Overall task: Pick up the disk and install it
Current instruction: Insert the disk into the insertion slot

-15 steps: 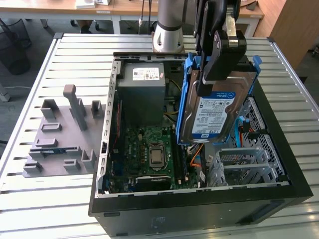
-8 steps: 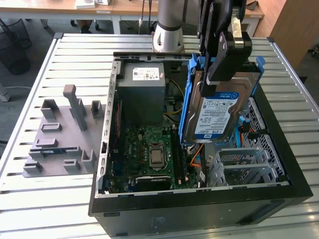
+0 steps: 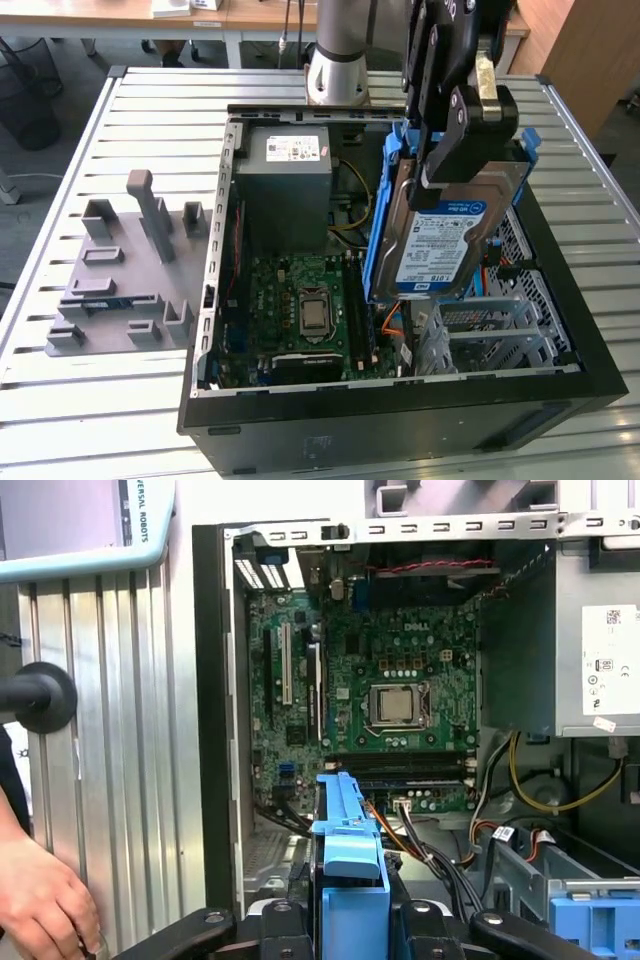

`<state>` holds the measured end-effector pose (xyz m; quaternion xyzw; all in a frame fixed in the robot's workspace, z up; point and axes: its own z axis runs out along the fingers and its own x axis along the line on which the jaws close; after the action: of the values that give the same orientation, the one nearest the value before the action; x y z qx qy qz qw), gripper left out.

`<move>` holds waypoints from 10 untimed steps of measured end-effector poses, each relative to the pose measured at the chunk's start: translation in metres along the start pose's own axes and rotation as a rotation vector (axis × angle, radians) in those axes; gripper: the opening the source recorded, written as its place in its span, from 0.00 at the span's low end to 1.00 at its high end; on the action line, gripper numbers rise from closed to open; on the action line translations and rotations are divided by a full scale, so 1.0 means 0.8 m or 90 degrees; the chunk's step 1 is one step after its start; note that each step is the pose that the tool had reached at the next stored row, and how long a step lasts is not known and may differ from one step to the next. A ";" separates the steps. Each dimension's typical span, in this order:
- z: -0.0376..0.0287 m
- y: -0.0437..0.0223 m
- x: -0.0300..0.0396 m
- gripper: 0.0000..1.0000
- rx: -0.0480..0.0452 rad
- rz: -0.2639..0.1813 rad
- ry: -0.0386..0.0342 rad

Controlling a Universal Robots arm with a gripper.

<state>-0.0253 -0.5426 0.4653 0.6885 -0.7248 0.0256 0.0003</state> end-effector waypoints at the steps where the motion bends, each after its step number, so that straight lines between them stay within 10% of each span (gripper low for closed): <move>1: 0.0004 -0.0023 0.0006 0.36 0.0000 0.000 0.0000; 10: 0.0041 -0.0204 0.0069 0.36 -0.0001 0.000 0.0000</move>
<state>-0.0092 -0.5491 0.4628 0.6885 -0.7248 0.0255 0.0003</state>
